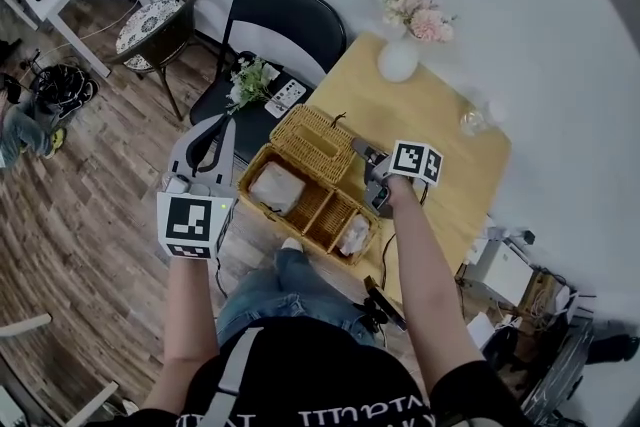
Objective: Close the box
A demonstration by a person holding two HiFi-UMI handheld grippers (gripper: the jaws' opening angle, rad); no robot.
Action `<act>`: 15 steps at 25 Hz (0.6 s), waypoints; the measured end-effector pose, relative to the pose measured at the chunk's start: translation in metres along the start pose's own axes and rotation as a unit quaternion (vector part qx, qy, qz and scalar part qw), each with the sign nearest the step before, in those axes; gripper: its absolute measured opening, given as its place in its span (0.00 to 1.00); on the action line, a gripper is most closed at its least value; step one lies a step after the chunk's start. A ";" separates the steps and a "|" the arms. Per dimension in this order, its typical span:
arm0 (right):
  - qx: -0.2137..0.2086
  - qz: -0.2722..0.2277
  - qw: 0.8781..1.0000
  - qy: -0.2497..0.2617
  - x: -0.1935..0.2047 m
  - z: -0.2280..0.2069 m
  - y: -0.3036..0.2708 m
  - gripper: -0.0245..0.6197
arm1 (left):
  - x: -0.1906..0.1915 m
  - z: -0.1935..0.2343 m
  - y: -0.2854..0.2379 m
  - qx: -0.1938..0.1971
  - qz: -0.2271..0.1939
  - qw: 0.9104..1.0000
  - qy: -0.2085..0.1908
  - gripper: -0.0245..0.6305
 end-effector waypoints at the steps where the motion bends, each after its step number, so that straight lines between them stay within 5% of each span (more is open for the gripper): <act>1: 0.010 -0.004 1.000 0.021 -0.003 0.006 0.003 0.20 | -0.001 -0.001 0.002 0.003 -0.002 1.000 -0.001 0.06; 10: 0.079 -0.031 0.978 0.189 -0.016 0.057 0.027 0.20 | -0.017 -0.010 0.019 0.034 -0.027 0.999 -0.020 0.06; 15: 0.110 -0.035 0.957 0.267 -0.015 0.086 0.038 0.19 | -0.025 -0.010 0.032 0.045 -0.043 0.998 -0.022 0.06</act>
Point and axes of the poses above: the fingertips, and each gripper's own axes: y backward along the fingers, z to its left, x out of its underside, the point moved 9 cm from there along y, backward along the fingers, and after that the axes turned 11 degrees about y, right-handed, at the moved point
